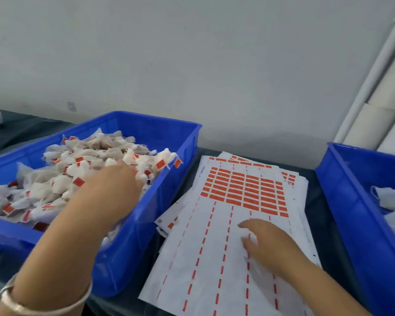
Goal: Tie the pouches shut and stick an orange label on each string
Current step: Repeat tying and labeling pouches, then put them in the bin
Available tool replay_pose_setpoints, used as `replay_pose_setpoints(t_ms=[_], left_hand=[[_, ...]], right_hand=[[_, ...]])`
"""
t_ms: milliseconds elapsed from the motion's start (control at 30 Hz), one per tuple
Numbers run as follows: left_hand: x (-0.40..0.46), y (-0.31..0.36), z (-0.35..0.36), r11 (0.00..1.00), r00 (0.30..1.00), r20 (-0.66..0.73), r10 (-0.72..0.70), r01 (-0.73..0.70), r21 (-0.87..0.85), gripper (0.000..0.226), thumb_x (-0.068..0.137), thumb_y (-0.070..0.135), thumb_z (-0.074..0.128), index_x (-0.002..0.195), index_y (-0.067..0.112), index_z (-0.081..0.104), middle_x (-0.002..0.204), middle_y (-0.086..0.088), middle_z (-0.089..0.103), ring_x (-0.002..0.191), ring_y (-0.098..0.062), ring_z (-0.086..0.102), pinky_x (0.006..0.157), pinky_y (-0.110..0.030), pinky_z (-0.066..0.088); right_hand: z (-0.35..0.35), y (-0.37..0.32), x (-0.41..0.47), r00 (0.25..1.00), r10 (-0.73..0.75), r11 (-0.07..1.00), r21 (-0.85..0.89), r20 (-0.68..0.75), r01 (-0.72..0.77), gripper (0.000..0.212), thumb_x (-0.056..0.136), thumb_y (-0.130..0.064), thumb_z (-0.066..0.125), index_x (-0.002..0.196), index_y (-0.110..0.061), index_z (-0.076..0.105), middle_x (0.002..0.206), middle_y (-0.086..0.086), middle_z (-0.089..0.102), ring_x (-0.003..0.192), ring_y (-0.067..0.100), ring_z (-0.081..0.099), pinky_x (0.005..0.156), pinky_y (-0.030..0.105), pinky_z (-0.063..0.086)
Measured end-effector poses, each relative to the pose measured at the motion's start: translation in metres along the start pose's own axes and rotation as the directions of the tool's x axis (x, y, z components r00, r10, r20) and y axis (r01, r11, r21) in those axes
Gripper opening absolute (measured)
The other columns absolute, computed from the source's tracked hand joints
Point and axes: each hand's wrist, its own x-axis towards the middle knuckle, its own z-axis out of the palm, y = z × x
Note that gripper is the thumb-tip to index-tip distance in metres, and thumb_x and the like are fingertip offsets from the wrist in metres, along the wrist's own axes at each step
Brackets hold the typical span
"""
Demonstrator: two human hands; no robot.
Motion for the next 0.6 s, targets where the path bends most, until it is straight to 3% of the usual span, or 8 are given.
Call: replay_pose_setpoints(t_ms=[100,167,233,333,400,467,600], left_hand=[[-0.023,0.021,-0.004,0.983,0.979,-0.171,0.107,-0.130,-0.129,0.040,0.095,0.032,0.044,0.129,0.013,0.040,0.120,-0.013,0.055,0.100,-0.029,0.054,0.073,-0.036,0.039],[-0.034,0.043,-0.001,0.942,0.951,-0.217,0.219,-0.265,-0.208,0.041,0.093,0.035,0.044,0.131,0.018,0.043,0.122,-0.011,0.057,0.103,-0.028,0.053,0.079,-0.039,0.040],[-0.038,0.068,0.011,0.897,0.927,-0.126,0.354,-0.374,-0.234,0.039,0.095,0.036,0.043,0.132,0.027,0.045,0.127,-0.001,0.056,0.108,-0.019,0.053,0.090,-0.035,0.042],[-0.035,0.106,0.047,0.848,0.851,0.133,0.509,-0.468,-0.249,0.034,0.095,0.035,0.046,0.129,0.031,0.048,0.128,0.007,0.056,0.110,-0.010,0.055,0.094,-0.025,0.043],[-0.031,0.125,0.075,0.842,0.808,0.252,0.532,-0.475,-0.254,0.031,0.095,0.031,0.050,0.126,0.029,0.053,0.127,0.007,0.057,0.108,-0.009,0.056,0.095,-0.025,0.044],[-0.028,0.139,0.102,0.850,0.795,0.305,0.524,-0.468,-0.242,0.031,0.095,0.029,0.051,0.125,0.030,0.054,0.127,0.008,0.057,0.106,-0.009,0.058,0.093,-0.024,0.047],[-0.019,0.162,0.144,0.854,0.807,0.284,0.517,-0.467,-0.228,0.035,0.095,0.028,0.050,0.129,0.033,0.051,0.135,0.009,0.050,0.113,-0.012,0.056,0.093,-0.026,0.046]], right_hand=[[-0.038,0.013,-0.019,0.997,-0.002,0.998,0.057,-0.081,0.007,0.030,0.094,-0.043,0.051,0.125,-0.043,0.052,0.131,-0.029,0.051,0.115,-0.002,0.052,0.096,0.021,0.042],[-0.070,0.023,-0.032,0.990,0.023,0.991,0.131,-0.136,-0.005,0.020,0.095,-0.039,0.053,0.112,-0.046,0.058,0.099,-0.043,0.055,0.089,-0.015,0.055,0.071,0.007,0.045],[-0.100,0.038,-0.041,0.974,0.090,0.983,0.179,-0.210,-0.052,0.016,0.095,-0.033,0.053,0.102,-0.047,0.060,0.082,-0.036,0.055,0.072,-0.016,0.056,0.052,0.007,0.040],[-0.137,0.079,-0.047,0.915,0.242,0.960,0.218,-0.322,-0.177,0.024,0.097,-0.020,0.049,0.094,-0.039,0.062,0.080,-0.017,0.054,0.059,-0.008,0.055,0.044,0.009,0.035],[-0.153,0.113,-0.049,0.875,0.349,0.932,0.224,-0.335,-0.285,0.031,0.097,-0.010,0.044,0.096,-0.031,0.067,0.092,-0.007,0.062,0.072,0.002,0.060,0.051,0.015,0.038],[-0.163,0.149,-0.052,0.827,0.457,0.889,0.185,-0.327,-0.418,0.036,0.096,-0.003,0.039,0.106,-0.021,0.068,0.114,0.003,0.063,0.095,0.018,0.059,0.067,0.024,0.040],[-0.165,0.204,-0.055,0.758,0.595,0.800,0.113,-0.267,-0.589,0.038,0.094,0.002,0.038,0.117,-0.013,0.065,0.131,0.009,0.058,0.114,0.025,0.055,0.085,0.032,0.044]])
